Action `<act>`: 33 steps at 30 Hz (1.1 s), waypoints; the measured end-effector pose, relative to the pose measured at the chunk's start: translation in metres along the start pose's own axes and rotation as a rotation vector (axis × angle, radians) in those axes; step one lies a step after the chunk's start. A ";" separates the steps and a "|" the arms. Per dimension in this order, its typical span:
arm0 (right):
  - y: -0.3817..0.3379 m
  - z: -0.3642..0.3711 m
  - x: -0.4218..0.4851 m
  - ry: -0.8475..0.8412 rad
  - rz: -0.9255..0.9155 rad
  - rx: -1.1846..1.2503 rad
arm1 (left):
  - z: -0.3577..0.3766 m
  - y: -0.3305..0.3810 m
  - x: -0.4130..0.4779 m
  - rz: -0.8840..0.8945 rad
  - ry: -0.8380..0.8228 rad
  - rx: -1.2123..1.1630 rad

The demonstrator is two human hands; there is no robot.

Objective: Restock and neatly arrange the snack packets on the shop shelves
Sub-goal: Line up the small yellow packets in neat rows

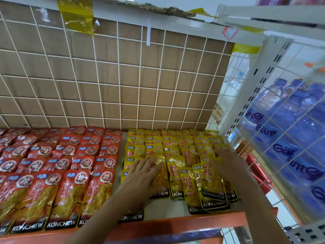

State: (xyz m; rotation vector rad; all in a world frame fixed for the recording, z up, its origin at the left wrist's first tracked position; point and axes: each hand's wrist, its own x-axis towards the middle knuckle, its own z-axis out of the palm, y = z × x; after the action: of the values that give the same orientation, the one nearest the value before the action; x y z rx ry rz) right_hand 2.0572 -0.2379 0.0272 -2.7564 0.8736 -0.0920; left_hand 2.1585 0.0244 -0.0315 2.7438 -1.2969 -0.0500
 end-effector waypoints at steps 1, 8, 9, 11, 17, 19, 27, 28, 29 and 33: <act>0.003 0.001 -0.001 -0.013 0.002 -0.021 | -0.002 0.001 0.003 0.013 0.003 -0.005; 0.009 0.019 -0.003 0.038 -0.025 0.192 | -0.009 -0.002 0.028 -0.020 -0.034 -0.087; 0.009 0.020 -0.003 0.066 -0.039 0.208 | -0.011 -0.006 0.034 -0.052 -0.033 -0.102; 0.006 0.021 -0.003 0.127 -0.078 0.200 | -0.015 -0.016 0.046 -0.090 -0.057 -0.094; 0.001 0.022 -0.002 0.236 -0.160 0.295 | -0.018 -0.027 0.057 -0.066 -0.149 -0.155; -0.002 0.019 -0.003 0.223 -0.172 0.332 | -0.015 -0.029 0.058 -0.074 -0.137 -0.169; -0.008 0.014 0.002 0.176 -0.201 0.508 | -0.011 -0.030 0.057 -0.069 -0.089 -0.158; -0.009 0.013 0.004 0.169 -0.198 0.550 | -0.011 -0.030 0.056 -0.067 -0.082 -0.156; -0.010 0.011 0.006 0.163 -0.202 0.593 | -0.010 -0.030 0.057 -0.066 -0.075 -0.156; -0.025 0.006 0.006 0.119 -0.239 0.712 | -0.009 -0.031 0.056 -0.058 -0.072 -0.159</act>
State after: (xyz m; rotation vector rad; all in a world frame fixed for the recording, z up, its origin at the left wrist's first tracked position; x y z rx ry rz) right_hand 2.0767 -0.2201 0.0274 -2.1729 0.4111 -0.5078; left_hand 2.2181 0.0016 -0.0247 2.6658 -1.1742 -0.2476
